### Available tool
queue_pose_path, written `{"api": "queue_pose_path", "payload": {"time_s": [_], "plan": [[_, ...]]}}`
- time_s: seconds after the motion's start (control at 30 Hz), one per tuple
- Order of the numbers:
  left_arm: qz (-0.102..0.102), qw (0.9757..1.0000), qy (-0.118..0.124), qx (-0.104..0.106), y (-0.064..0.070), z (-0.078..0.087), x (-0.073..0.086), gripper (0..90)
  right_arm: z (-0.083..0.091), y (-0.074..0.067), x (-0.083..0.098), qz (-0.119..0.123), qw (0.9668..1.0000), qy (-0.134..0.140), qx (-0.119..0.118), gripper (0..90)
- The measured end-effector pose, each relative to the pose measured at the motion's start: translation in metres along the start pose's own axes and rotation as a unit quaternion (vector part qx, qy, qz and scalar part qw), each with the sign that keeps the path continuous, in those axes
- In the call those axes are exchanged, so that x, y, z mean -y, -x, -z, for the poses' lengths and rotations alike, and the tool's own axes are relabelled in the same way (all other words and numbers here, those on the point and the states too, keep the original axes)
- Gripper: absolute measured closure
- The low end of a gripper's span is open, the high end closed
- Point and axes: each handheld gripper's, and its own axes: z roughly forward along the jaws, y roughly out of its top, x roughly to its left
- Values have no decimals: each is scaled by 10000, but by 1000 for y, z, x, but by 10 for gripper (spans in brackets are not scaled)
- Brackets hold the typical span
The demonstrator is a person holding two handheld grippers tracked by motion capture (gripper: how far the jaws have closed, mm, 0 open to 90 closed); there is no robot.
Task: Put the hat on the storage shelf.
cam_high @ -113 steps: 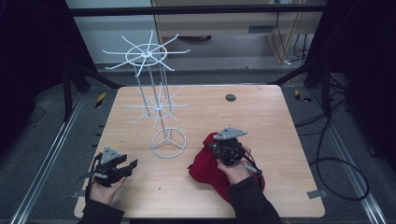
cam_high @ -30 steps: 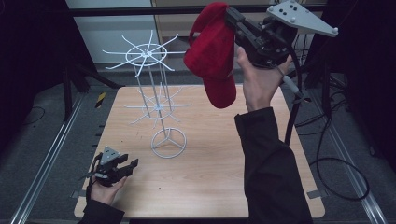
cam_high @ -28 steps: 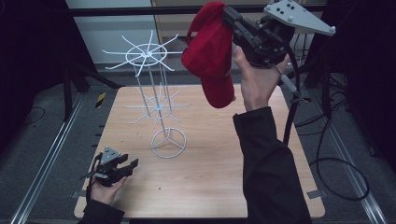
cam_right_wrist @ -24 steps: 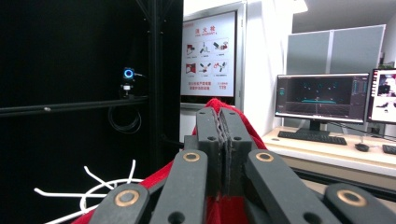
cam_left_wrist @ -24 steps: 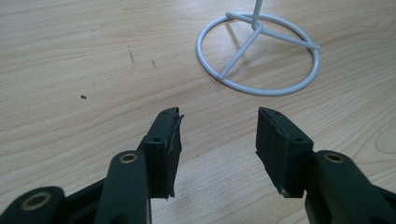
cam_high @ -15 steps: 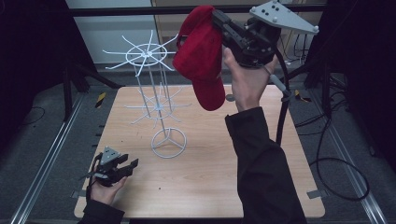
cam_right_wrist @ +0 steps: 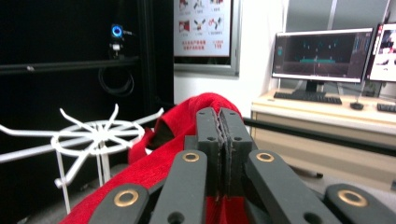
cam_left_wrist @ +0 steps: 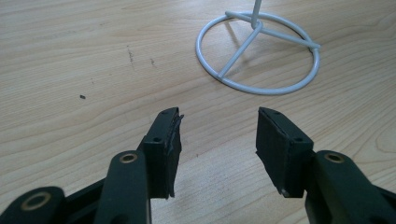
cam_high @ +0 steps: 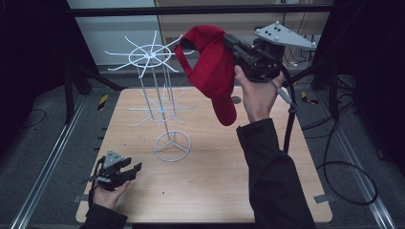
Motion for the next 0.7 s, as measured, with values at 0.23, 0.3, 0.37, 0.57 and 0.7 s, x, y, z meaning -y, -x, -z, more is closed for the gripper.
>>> {"api": "queue_pose_path", "payload": {"time_s": [0.23, 0.3, 0.37, 0.57, 0.7], "plan": [[-5, 10000, -9, -8, 0, 0, 0, 499, -1, 7, 26, -16, 9995, -316, 13, 880], [-3, 10000, -11, -12, 0, 0, 0, 498, -1, 8, 34, -10, 9992, -393, -33, 878], [-7, 10000, -14, -17, 0, -1, 0, 498, 0, 8, 41, -6, 9989, -452, -77, 877], [-21, 10000, -17, -17, 1, -1, 0, 497, 0, 5, 63, 38, 9975, -668, -245, 875], [-28, 10000, -35, -21, 1, -1, 0, 497, 0, 4, 75, -32, 9966, -745, -362, 872]]}}
